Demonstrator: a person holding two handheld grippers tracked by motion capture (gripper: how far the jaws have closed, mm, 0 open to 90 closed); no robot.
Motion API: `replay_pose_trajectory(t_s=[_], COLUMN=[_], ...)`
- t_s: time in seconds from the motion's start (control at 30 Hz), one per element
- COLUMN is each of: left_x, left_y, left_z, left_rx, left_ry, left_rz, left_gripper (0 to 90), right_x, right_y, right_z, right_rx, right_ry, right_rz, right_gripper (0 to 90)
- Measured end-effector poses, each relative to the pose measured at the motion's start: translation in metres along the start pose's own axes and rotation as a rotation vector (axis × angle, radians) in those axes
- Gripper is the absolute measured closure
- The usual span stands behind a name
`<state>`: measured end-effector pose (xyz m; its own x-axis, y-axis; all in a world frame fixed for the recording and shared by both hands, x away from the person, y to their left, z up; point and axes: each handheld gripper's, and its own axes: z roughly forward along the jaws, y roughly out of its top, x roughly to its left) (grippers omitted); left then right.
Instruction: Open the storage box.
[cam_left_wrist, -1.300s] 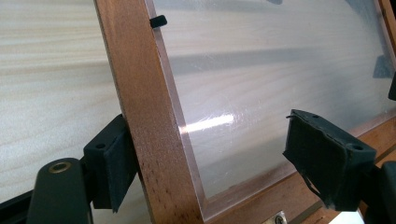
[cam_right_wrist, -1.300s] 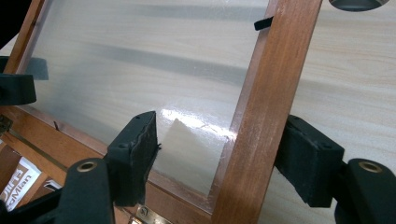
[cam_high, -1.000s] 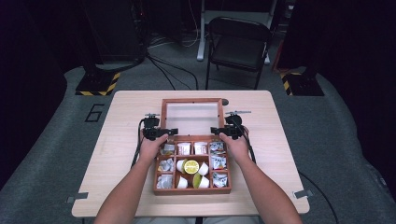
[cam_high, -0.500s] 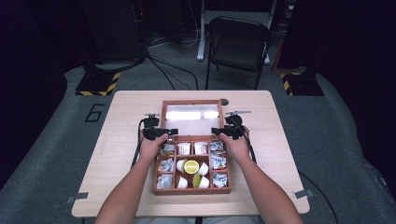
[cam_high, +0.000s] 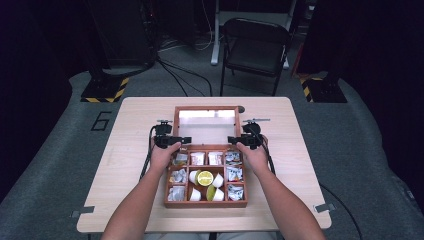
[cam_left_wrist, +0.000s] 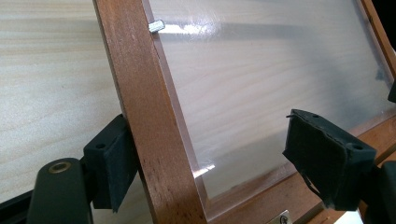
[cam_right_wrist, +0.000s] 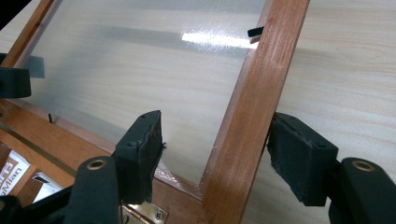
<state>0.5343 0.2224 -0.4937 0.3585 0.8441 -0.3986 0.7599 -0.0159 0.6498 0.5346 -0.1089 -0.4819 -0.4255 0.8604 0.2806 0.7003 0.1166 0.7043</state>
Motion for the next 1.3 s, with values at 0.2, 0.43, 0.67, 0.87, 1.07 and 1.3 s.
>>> replay_pose_trajectory(t_s=[0.2, 0.43, 0.67, 0.87, 1.07, 1.3], left_x=[-0.001, 0.0, 0.0, 0.0, 0.001, 0.004], left_y=[0.0, 0.0, 0.0, 0.0, 0.0, 0.0], left_z=[0.0, 0.002, 0.003, 0.003, 0.005, 0.004], left_rx=[0.001, 0.013, 0.03, 0.03, 0.04, 0.045], left_ry=[0.012, 0.014, 0.026, 0.029, 0.024, 0.015], left_rz=[0.011, -0.002, -0.013, -0.013, -0.047, -0.073], left_gripper=[18.7, 18.1, 17.2, 16.9, 17.0, 19.8], right_x=[0.0, -0.003, -0.006, -0.006, -0.009, -0.011], right_y=[0.0, -0.001, -0.002, -0.002, -0.002, -0.003], right_z=[0.0, 0.002, 0.004, 0.004, 0.006, 0.007], right_rx=[0.006, 0.011, 0.027, 0.034, 0.043, 0.058], right_ry=[0.004, 0.014, 0.029, 0.03, 0.041, 0.054], right_rz=[0.01, 0.031, 0.072, 0.075, 0.092, 0.118], right_gripper=[35.1, 35.0, 35.3, 35.3, 35.3, 35.4])
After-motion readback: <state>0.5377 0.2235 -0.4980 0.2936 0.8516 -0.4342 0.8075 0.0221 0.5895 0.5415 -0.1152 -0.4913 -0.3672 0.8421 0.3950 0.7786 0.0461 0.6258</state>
